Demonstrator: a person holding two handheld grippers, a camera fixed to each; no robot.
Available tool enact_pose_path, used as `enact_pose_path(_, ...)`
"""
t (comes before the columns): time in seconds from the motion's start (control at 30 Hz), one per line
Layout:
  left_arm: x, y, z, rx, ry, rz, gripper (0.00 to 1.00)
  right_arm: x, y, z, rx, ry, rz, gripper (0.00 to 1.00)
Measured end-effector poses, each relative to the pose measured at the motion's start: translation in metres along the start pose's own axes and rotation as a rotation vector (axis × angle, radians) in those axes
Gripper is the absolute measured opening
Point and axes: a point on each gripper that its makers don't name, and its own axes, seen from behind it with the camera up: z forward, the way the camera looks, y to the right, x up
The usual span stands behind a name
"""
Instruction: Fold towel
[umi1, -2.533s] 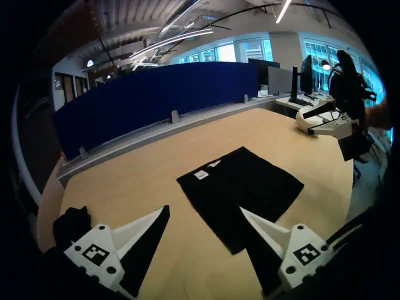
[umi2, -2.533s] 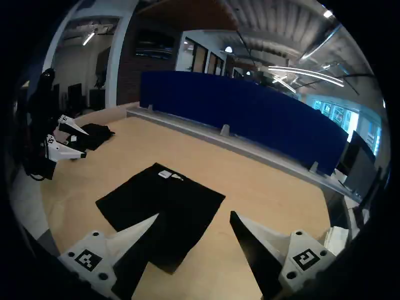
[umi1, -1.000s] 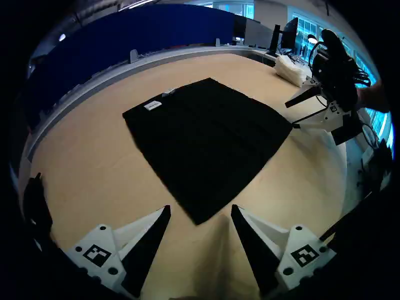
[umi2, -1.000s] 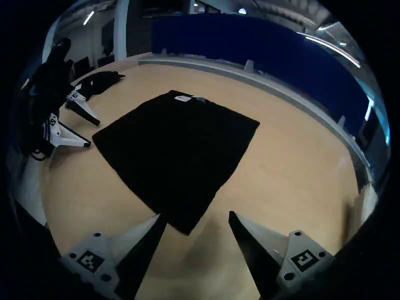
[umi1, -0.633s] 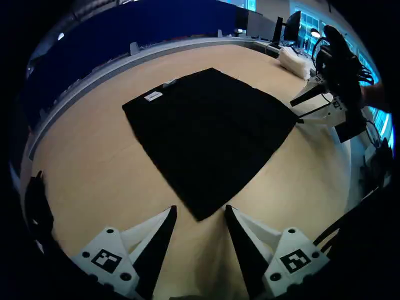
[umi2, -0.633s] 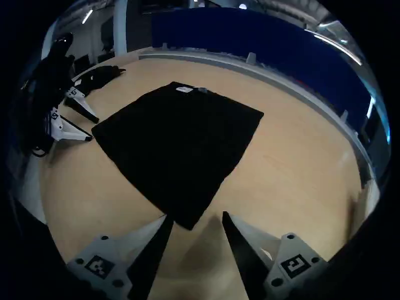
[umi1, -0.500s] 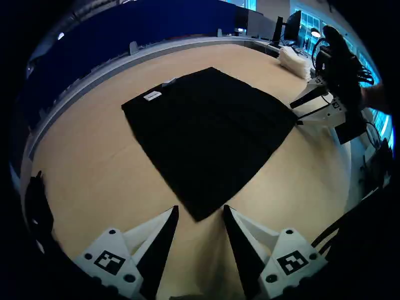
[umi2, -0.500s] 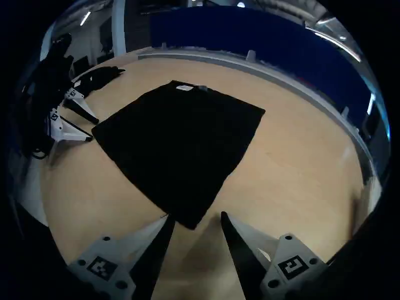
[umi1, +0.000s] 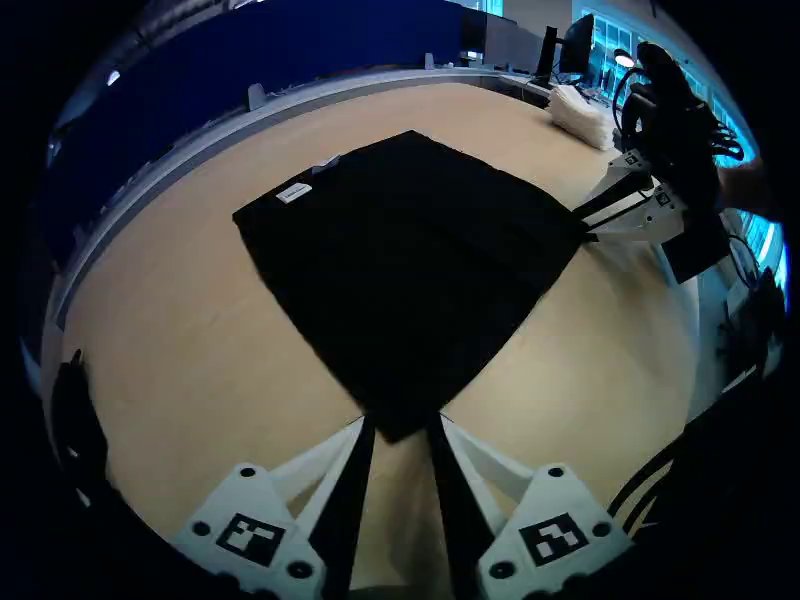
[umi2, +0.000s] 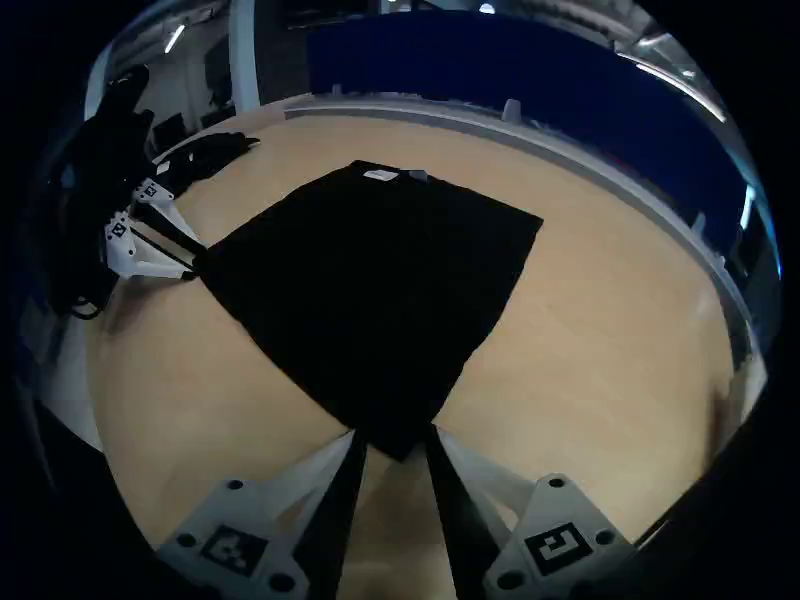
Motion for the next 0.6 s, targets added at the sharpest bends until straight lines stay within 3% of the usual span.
enact_pose_path(0.17,-0.0008,0.0003,0.0007,0.003,-0.005,-0.004,0.27,0.0007,0.0014,0.0001,0.001,-0.006,0.007,0.27)
enact_pose_path(0.27,0.0008,-0.0007,0.0001,0.007,-0.002,-0.014,0.17,0.0004,0.0026,0.0004,0.003,-0.009,0.015,0.19)
enact_pose_path(0.37,0.0028,-0.0014,-0.0007,0.01,0.002,-0.026,0.08,0.0006,0.0024,0.0005,0.008,-0.008,0.024,0.17)
enact_pose_path(0.6,0.005,-0.0018,-0.0001,0.024,0.0,-0.023,0.04,0.0049,0.0009,-0.0021,0.006,0.001,0.025,0.13)
